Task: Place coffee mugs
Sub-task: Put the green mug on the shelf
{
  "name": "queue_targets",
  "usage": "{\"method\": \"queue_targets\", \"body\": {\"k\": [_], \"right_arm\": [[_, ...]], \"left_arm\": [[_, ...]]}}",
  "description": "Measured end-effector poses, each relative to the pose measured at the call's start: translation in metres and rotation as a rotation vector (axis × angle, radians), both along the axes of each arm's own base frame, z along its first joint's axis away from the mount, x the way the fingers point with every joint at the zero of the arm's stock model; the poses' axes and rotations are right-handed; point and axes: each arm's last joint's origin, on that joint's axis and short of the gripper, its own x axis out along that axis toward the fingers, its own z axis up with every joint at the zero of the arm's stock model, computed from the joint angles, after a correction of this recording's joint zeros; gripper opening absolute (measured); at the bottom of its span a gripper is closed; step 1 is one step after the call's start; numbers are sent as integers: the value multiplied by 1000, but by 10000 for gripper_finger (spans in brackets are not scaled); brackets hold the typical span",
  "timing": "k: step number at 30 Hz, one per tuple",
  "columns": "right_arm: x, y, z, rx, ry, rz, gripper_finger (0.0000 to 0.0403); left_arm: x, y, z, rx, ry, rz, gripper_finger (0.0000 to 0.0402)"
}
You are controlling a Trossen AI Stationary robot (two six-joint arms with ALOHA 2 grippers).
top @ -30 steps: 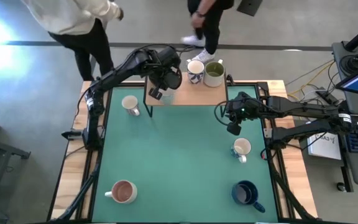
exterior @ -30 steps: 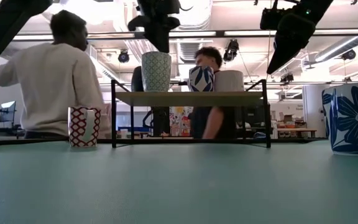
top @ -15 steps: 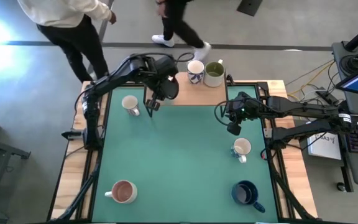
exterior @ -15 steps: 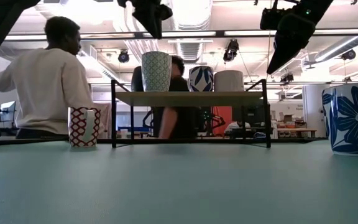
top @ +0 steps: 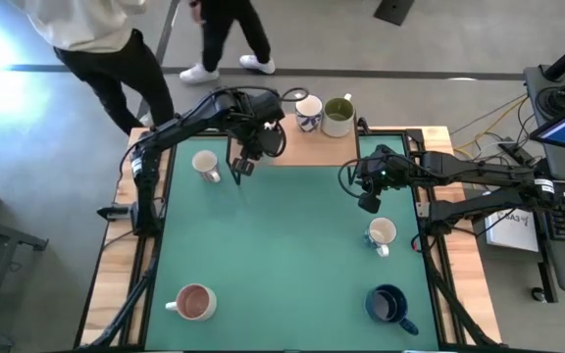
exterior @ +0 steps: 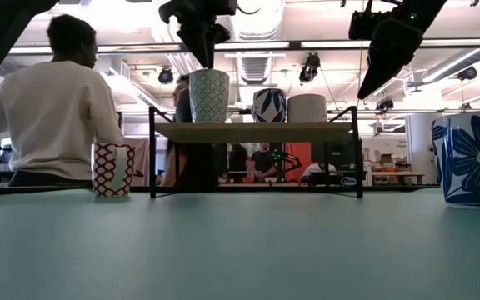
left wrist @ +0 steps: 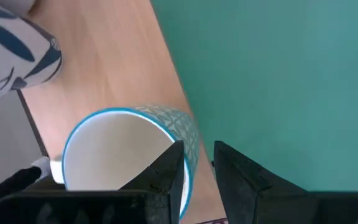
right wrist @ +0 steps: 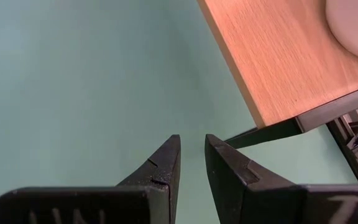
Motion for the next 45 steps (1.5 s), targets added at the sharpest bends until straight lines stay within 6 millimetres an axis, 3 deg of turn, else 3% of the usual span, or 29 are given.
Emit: {"method": "queue_targets", "body": {"k": [19, 29, 45], "right_arm": [[0, 0, 0, 0, 1, 0, 63], [0, 0, 0, 0, 0, 0, 63], [0, 0, 0, 0, 0, 0, 63]], "left_arm": [[9, 14, -16, -9, 42, 16, 70], [11, 15, -16, 6, 27, -25, 7], [13, 28, -14, 52, -27, -38, 16]]}}
